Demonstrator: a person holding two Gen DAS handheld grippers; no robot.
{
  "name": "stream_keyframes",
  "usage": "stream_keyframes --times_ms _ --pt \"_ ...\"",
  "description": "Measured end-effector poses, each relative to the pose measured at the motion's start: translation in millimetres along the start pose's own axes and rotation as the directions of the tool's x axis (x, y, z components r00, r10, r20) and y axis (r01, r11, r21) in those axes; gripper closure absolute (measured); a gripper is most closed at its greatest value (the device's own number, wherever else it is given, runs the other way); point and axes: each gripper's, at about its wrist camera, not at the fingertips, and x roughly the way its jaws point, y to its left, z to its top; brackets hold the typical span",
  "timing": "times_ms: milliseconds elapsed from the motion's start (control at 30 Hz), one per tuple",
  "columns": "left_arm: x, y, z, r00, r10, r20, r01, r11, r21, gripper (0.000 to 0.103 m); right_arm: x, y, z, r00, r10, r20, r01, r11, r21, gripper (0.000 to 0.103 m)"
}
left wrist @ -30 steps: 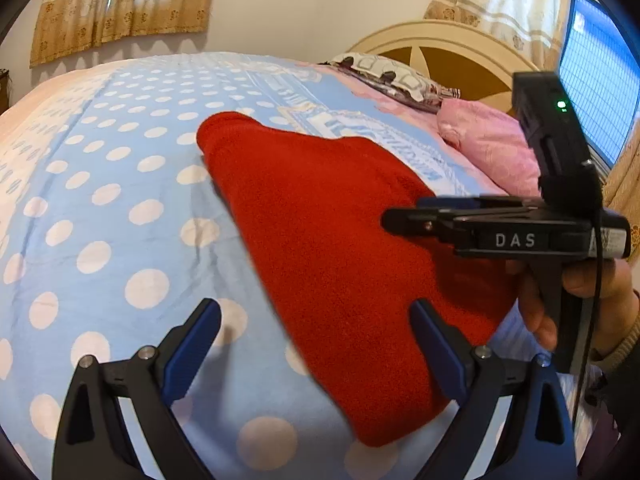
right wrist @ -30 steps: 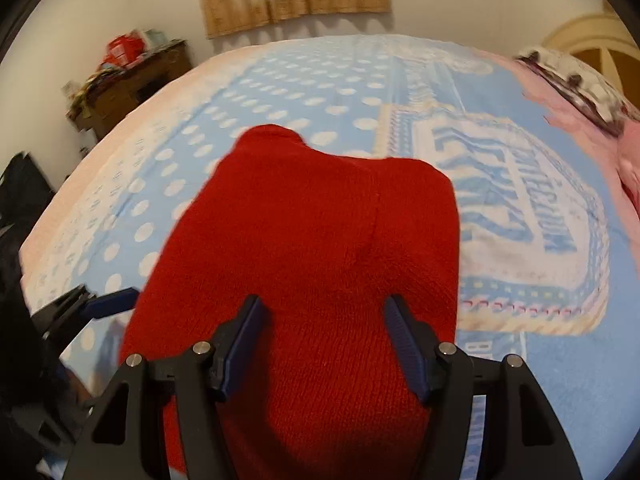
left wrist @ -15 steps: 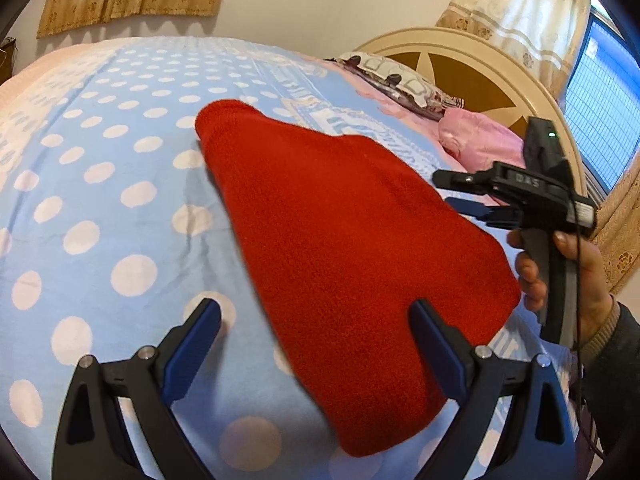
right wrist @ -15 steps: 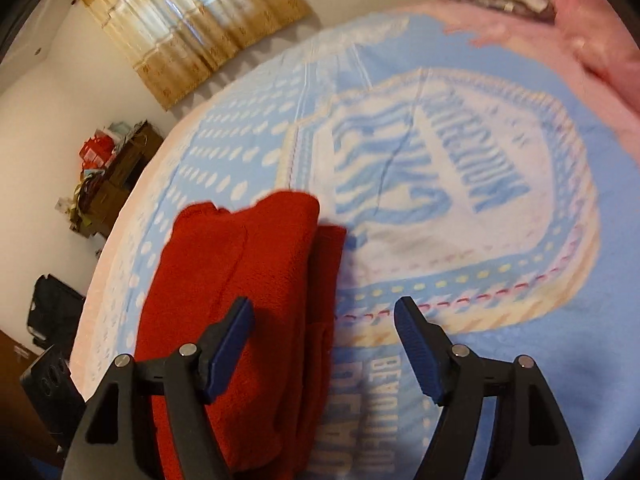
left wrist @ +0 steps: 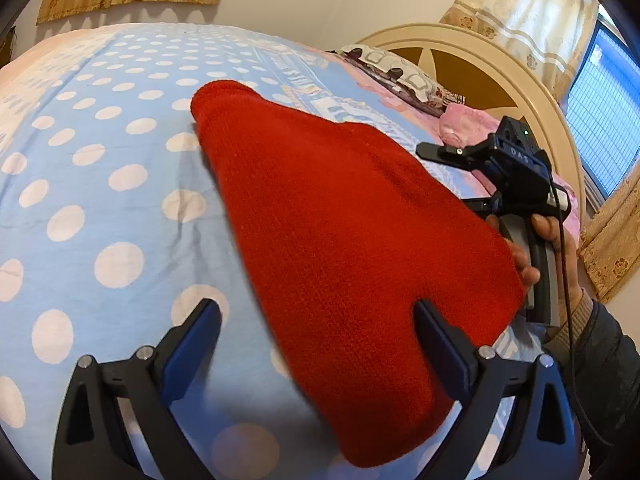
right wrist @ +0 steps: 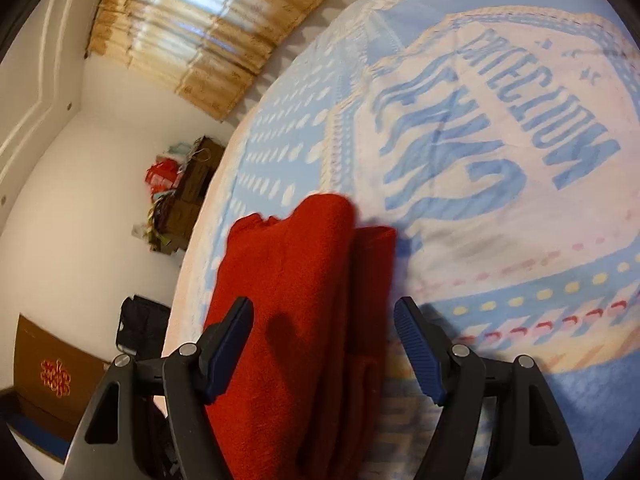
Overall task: Fold small clothes
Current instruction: 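Close both grippers on the sides of the folded sweater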
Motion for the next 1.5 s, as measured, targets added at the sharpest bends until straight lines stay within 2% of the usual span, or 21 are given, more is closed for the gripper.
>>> stream_keyframes --times_ms 133,367,533,700,800,1000,1133,1300,1500 --pt "3 -4 0 1.0 0.017 -0.007 -0.017 1.0 0.02 0.001 12 6 0 0.999 -0.031 -0.032 0.03 0.999 -0.031 0.03" --pt "5 -6 2 0.999 0.031 -0.014 -0.031 0.999 0.034 0.0 34 21 1 0.997 -0.025 -0.068 0.021 0.997 -0.068 0.031" --pt "8 -10 2 0.999 0.047 -0.019 -0.046 0.997 0.054 0.0 45 26 -4 0.997 -0.015 -0.072 0.009 0.996 -0.086 0.047" --pt "13 -19 3 0.998 0.047 -0.032 -0.044 0.995 0.094 0.001 48 33 -11 0.998 -0.046 -0.039 0.041 0.991 -0.126 0.06" --pt "13 -22 1 0.999 0.035 -0.035 -0.031 0.993 0.111 0.01 45 40 -14 0.998 -0.059 -0.017 0.056 0.987 -0.149 0.065" --pt "11 -26 2 0.999 0.014 -0.039 -0.009 0.99 0.14 0.03 38 53 -20 0.995 -0.098 0.023 0.101 0.977 -0.186 0.068" --pt "4 -32 4 0.999 0.031 -0.021 -0.027 0.985 0.168 0.045 30 60 -24 0.993 -0.105 0.052 0.113 0.973 -0.203 0.069" --pt "-8 -37 3 0.999 0.04 -0.009 -0.037 0.983 0.177 0.051 14 76 -37 0.992 -0.08 0.102 0.103 0.963 -0.247 0.07" --pt "-28 -40 -10 0.998 0.057 -0.001 -0.055 0.978 0.203 0.053 10 90 -55 0.99 -0.072 0.119 0.1 0.963 -0.251 0.07"
